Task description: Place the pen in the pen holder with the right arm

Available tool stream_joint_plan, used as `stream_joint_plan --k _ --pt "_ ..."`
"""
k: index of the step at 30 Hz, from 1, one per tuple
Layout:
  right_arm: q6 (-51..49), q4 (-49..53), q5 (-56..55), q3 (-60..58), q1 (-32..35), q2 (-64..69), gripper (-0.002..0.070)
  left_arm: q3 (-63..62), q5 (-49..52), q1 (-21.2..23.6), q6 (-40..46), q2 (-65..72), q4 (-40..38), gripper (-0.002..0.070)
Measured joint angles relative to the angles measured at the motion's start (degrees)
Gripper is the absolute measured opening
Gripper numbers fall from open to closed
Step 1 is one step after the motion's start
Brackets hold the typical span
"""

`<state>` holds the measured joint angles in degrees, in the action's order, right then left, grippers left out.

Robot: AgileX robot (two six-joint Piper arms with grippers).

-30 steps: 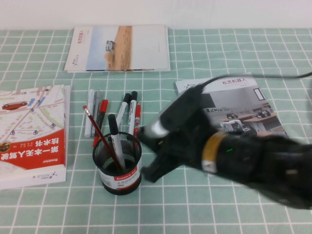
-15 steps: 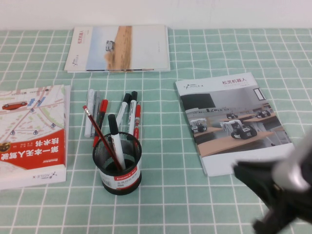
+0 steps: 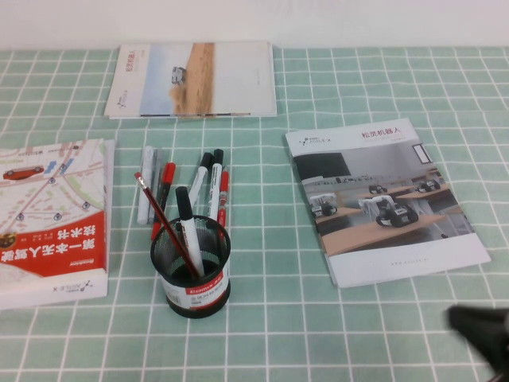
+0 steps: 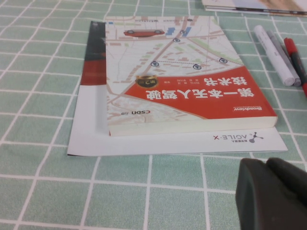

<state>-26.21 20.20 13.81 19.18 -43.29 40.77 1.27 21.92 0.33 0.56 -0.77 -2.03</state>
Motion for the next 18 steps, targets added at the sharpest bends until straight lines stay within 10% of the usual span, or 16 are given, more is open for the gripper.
stream_joint_plan --k 10,18 --pt "-0.93 0.86 -12.48 -16.11 30.9 -16.17 -0.0019 0.0 0.0 0.0 0.0 0.0 0.0 -0.0004" --pt "-1.05 0.97 -8.27 -20.51 36.65 -32.42 -0.0019 0.0 0.0 0.0 0.0 0.0 0.0 -0.0004"
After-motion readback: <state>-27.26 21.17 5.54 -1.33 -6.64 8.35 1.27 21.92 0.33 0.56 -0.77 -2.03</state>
